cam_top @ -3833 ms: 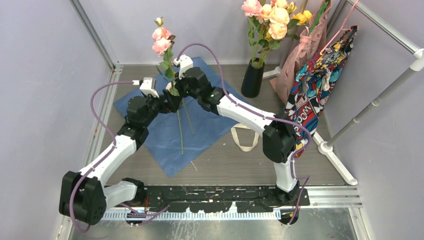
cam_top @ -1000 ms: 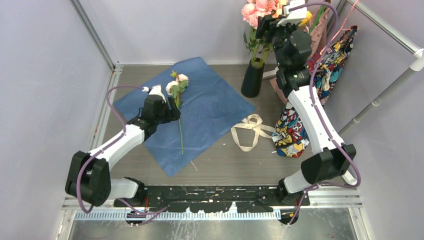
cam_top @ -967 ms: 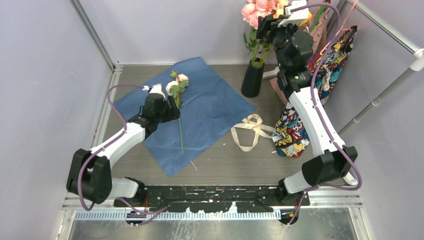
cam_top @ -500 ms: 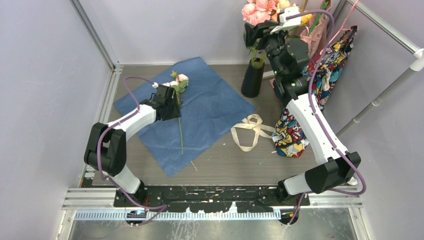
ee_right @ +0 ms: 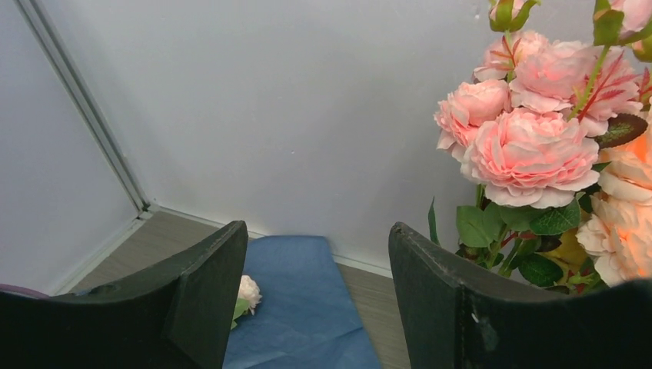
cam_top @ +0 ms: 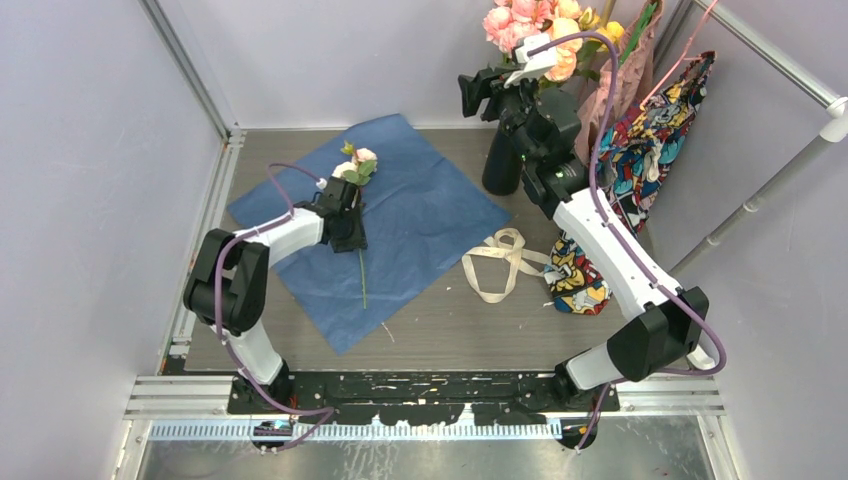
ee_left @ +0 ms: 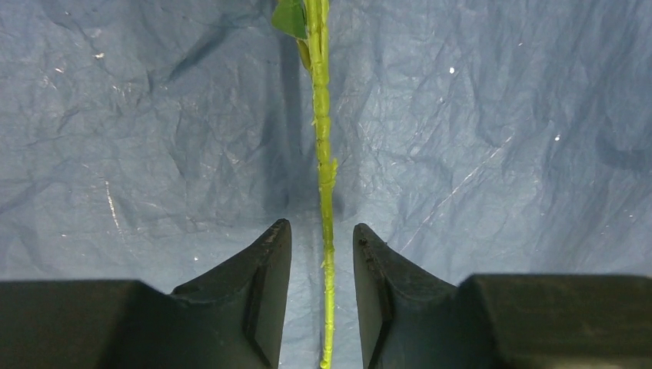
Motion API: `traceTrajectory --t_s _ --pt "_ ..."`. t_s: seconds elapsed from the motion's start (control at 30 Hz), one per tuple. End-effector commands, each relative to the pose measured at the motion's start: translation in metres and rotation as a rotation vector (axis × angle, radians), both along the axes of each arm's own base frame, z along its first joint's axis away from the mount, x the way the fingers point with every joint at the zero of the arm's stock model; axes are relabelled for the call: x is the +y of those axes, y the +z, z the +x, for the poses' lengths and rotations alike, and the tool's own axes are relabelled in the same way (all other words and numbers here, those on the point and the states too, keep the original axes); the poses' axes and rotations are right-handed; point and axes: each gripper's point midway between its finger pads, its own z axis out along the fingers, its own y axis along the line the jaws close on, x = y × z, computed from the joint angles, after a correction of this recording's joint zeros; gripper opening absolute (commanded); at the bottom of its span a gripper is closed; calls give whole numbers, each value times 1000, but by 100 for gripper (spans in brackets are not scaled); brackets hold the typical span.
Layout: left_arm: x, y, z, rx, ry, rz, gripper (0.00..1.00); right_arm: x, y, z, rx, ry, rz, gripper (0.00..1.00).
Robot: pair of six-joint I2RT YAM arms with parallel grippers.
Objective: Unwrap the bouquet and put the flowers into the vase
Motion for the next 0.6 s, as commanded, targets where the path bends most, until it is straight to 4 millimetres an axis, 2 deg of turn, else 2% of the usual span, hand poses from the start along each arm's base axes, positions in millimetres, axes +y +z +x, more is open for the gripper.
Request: traceTrajectory --t_s 0.0,0.27,0.33,0.4,0.57 --pt "-5 2 6 -8 -14 -6 33 3 10 -3 -37 -5 16 72" --pt "-9 2 11 4 -49 3 23 5 -3 -3 -16 -9 8 73" --pt "-10 3 12 3 -58 -2 8 6 -4 -4 -11 -7 5 73" --pt "-11 9 13 -11 -63 -7 0 8 -4 -5 -11 -1 5 73" --pt "-19 35 17 -96 -104 -42 0 18 -6 -8 9 24 -7 73"
